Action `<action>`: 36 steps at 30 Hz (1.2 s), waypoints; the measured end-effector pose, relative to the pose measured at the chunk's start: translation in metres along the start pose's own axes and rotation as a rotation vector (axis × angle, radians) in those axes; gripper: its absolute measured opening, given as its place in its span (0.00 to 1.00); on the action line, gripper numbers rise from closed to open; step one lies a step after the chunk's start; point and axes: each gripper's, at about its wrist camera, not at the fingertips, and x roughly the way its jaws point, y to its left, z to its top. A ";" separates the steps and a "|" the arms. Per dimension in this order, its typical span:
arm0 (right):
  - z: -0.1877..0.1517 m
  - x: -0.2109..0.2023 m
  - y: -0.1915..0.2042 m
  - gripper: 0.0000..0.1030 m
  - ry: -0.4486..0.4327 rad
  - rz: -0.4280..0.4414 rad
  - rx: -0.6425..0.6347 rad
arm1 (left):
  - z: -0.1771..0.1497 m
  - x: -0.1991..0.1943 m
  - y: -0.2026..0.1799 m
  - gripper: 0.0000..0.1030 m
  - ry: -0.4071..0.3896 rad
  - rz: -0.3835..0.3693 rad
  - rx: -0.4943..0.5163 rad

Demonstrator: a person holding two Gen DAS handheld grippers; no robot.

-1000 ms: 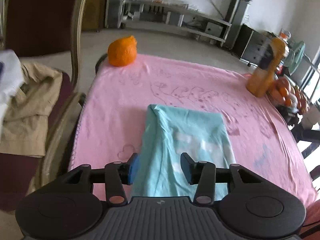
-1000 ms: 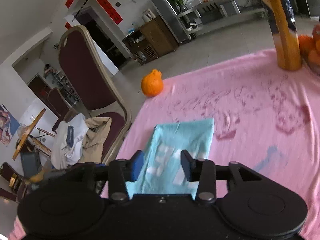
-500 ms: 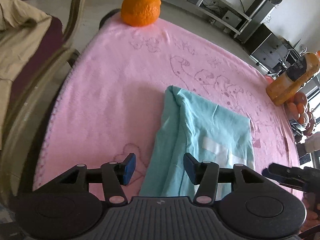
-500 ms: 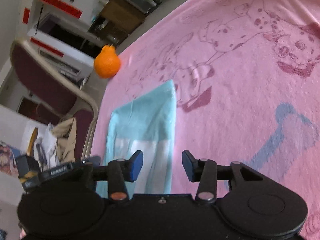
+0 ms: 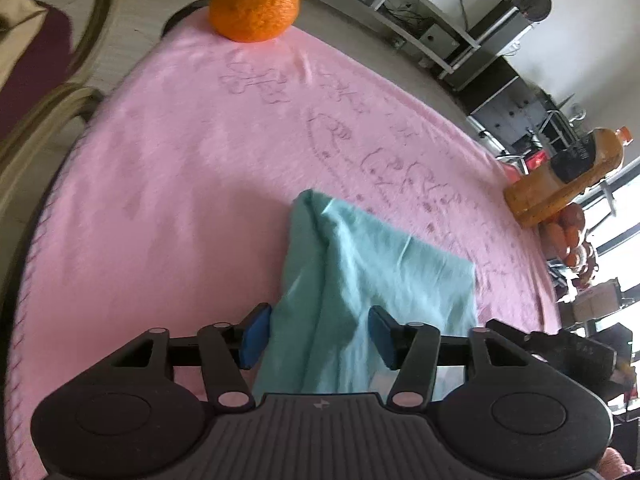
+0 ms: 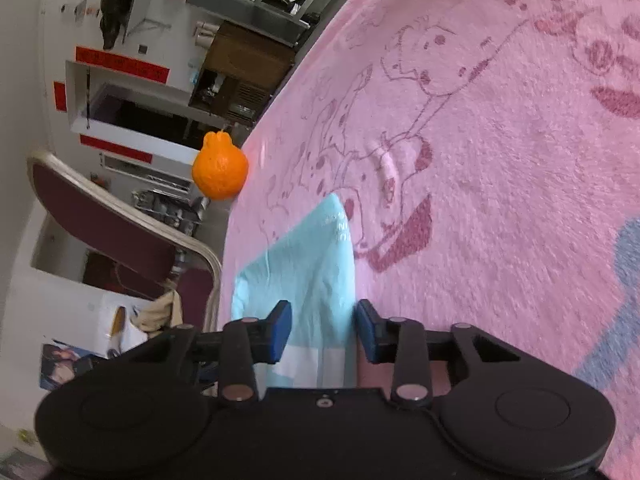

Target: Fold clothes

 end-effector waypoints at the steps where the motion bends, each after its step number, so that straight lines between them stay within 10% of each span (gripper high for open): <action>1: 0.001 0.002 -0.001 0.30 0.004 0.009 0.000 | 0.003 0.003 -0.001 0.67 0.005 -0.017 0.003; 6: 0.007 0.014 0.002 0.24 0.018 0.023 -0.034 | 0.015 0.018 -0.008 0.67 0.012 -0.063 0.033; 14: 0.010 0.030 0.015 0.25 -0.073 -0.013 -0.118 | 0.020 0.034 -0.018 0.11 0.004 -0.033 0.017; 21: -0.003 0.023 0.036 0.05 -0.132 -0.130 -0.209 | -0.021 0.001 -0.101 0.09 -0.178 0.192 0.299; 30: -0.055 -0.129 0.148 0.04 -0.380 -0.127 -0.480 | -0.106 -0.129 -0.214 0.09 -0.589 0.126 0.351; 36: -0.087 -0.256 0.182 0.04 -0.614 -0.207 -0.620 | -0.139 -0.136 -0.292 0.09 -0.632 -0.084 0.352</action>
